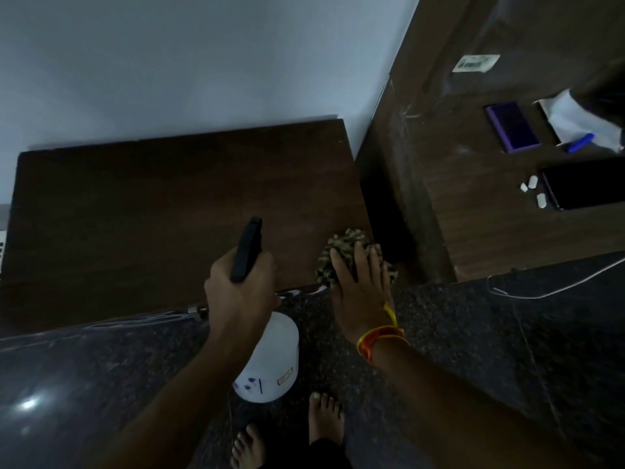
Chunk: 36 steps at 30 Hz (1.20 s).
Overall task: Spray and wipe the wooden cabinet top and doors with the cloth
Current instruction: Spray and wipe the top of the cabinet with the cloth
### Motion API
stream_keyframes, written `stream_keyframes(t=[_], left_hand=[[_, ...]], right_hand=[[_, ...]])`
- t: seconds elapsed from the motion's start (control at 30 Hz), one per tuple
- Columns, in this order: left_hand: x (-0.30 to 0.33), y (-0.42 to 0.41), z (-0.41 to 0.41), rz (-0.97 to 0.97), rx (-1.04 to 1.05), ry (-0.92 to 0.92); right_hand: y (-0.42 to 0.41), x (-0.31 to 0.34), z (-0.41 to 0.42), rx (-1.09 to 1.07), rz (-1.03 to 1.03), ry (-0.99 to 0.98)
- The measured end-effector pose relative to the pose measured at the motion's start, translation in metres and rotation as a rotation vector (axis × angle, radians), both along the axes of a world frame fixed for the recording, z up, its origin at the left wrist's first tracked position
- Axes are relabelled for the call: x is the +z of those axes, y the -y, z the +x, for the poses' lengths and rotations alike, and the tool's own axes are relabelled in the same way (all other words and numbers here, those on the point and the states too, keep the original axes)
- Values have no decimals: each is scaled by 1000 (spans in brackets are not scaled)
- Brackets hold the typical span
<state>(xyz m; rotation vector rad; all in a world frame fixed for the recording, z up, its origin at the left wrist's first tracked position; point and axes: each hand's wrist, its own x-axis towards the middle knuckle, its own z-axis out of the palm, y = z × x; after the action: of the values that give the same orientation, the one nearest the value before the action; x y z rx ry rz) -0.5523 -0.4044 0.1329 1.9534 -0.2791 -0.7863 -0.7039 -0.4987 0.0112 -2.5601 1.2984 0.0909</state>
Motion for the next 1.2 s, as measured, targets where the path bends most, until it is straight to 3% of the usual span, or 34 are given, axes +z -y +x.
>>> stream_keyframes(t=[0.43, 0.7, 0.97, 1.2], left_hand=[[-3, 6, -4, 19, 49, -29], [8, -2, 4, 13, 64, -13], [-1, -33, 21, -9, 35, -24], [-2, -72, 39, -45, 30, -79]], right_hand=[[67, -1, 46, -15, -18, -3], [22, 8, 31, 2, 23, -77], [38, 5, 63, -80, -11, -52], [-29, 13, 67, -86, 43, -121]])
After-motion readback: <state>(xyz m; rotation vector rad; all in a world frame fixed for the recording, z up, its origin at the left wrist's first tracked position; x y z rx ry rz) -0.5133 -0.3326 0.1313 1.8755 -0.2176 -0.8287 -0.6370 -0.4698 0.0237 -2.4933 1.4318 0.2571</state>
